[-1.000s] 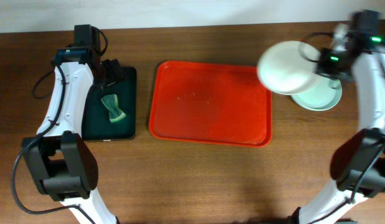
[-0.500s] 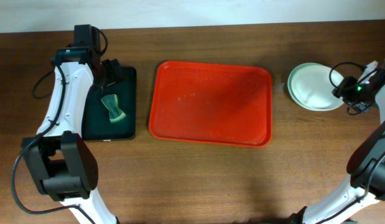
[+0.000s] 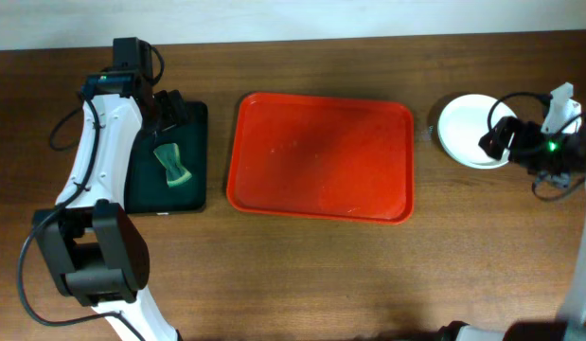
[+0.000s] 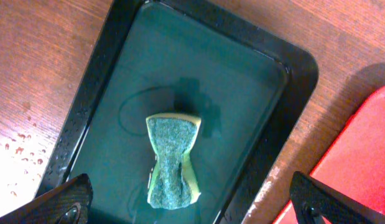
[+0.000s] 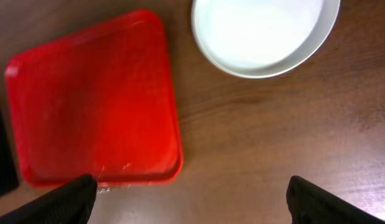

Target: Clean dirty plates on tray and stack at the side

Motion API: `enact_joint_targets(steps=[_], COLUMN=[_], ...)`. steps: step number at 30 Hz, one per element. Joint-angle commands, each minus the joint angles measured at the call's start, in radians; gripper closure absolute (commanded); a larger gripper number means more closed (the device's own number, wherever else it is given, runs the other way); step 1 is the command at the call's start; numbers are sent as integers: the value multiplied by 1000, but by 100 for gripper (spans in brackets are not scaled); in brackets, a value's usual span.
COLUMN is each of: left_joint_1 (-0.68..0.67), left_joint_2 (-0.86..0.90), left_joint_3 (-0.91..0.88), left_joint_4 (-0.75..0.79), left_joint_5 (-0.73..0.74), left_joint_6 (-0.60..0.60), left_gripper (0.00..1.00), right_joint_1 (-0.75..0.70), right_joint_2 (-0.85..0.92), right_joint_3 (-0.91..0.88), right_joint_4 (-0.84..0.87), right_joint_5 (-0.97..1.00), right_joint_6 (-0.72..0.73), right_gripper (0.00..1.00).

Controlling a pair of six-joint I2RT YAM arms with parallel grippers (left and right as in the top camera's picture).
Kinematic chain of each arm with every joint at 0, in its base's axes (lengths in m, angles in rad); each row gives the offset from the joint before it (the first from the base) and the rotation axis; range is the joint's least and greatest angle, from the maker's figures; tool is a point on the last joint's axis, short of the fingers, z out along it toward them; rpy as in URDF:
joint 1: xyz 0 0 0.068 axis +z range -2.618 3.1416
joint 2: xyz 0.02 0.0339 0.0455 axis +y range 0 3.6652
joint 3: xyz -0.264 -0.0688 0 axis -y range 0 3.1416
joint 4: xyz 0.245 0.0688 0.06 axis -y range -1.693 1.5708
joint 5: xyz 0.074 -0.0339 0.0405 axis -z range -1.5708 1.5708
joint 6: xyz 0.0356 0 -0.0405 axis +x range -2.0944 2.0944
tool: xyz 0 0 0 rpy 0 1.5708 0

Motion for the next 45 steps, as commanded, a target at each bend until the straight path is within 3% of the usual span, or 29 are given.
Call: enact_joint_targets(steps=[1,4,7,11,13,17,19,22,30,34,45], left_joint_1=[2,2,2,2,2,2,2,2,2,2,2], left_joint_2=[-17,-17,-17,-17,-17,-17,-17,-17,-17,-17,-17], left_joint_3=[12,12,12,12,12,12,12,12,12,12,12], left_joint_4=[-3,-3,-3,-3,-3,-3,-3,-3,-3,-3,-3], left_joint_5=[0,0,0,0,0,0,0,0,0,0,0], left_joint_6=[2,2,2,2,2,2,2,2,2,2,2], left_gripper=[1,1,1,1,1,1,1,1,1,1,1], right_joint_1=[22,21,21,21,21,96,214,380,411,473,484], right_joint_2=[-255,-550,-685,-716,-716,-724,-763,-932,-1061,-1243,-1451], right_joint_3=[-117,-198,-198,-198,-199,-218,-251,-439,-864,-1062,-1231], right_joint_4=[-9,-117,-136,-132,-138,-193,-116,97,436,686,897], right_joint_5=[-12,-11,-8,12,180,141,79,-8,-86,-132,-50], right_joint_6=[-21,-13,-14,-29,-63,-66,-66,-66,-66,-66,-66], right_gripper=[2,2,2,2,2,2,2,2,2,2,2])
